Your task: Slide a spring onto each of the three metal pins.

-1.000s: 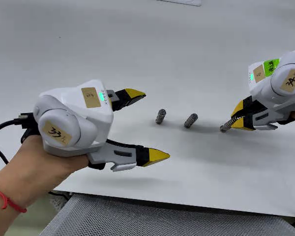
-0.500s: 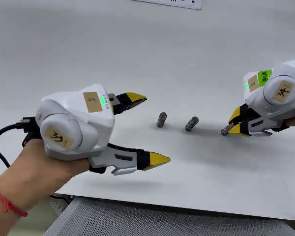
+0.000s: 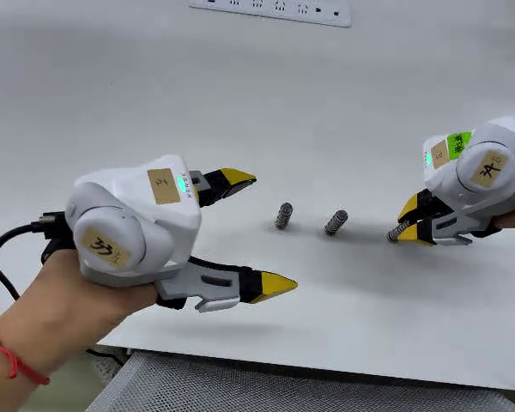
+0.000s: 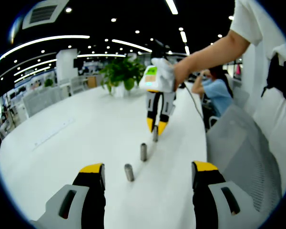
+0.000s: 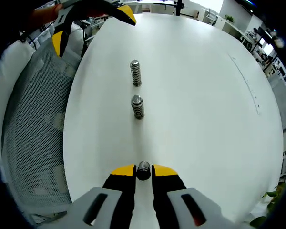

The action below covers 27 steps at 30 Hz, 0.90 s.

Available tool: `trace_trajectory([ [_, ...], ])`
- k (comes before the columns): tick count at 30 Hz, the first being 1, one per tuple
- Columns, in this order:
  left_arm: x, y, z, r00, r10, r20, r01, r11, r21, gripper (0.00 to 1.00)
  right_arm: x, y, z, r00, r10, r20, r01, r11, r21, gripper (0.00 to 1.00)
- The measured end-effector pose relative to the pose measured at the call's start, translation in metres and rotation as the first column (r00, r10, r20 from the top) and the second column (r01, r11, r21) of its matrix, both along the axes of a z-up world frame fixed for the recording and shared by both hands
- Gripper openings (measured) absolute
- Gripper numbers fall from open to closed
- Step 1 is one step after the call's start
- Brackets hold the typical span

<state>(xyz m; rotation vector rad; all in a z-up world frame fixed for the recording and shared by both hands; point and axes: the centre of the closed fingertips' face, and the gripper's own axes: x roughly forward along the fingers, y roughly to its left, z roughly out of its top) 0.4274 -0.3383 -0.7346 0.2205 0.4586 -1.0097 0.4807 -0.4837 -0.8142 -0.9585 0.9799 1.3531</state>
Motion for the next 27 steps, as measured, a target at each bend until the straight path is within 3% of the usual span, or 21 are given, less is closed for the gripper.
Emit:
trace_trajectory([
  [5,-0.002,0.002,0.0,1.0,-0.002,0.002,0.002,1.0,0.011,0.76,0.004,-0.001,0.007,0.999,-0.05,0.008,0.049,0.997,0.06,0.19],
  [9,-0.003,0.004,-0.001,1.0,-0.003,0.003,0.003,1.0,0.022,0.77,0.003,-0.001,0.028,0.993,-0.119,0.013,0.116,0.982,0.146,0.25],
  [12,-0.004,0.007,0.0,1.0,0.001,0.001,-0.001,1.0,0.017,0.79,0.0,-0.004,0.047,0.983,-0.185,-0.002,0.18,0.954,0.238,0.31],
  [17,-0.004,0.014,-0.002,1.0,-0.002,0.008,0.002,0.999,0.034,0.85,-0.007,-0.021,0.066,0.967,-0.253,-0.009,0.241,0.91,0.337,0.41],
  [19,-0.005,0.016,-0.003,1.0,-0.001,0.009,0.001,0.999,0.035,0.88,-0.009,-0.027,0.069,0.961,-0.278,-0.011,0.262,0.89,0.374,0.47],
  [23,-0.007,0.017,-0.001,1.0,0.003,0.008,-0.003,1.0,0.011,0.95,-0.016,-0.042,0.073,0.94,-0.341,-0.026,0.315,0.833,0.454,0.6],
  [25,-0.007,0.017,0.0,1.0,0.006,0.018,-0.006,1.0,-0.004,1.0,-0.019,-0.047,0.073,0.935,-0.353,-0.021,0.318,0.816,0.483,0.69],
  [27,-0.01,0.017,0.001,1.0,0.003,0.014,-0.003,1.0,-0.025,1.0,-0.025,-0.054,0.072,0.928,-0.371,-0.03,0.332,0.787,0.52,0.74],
])
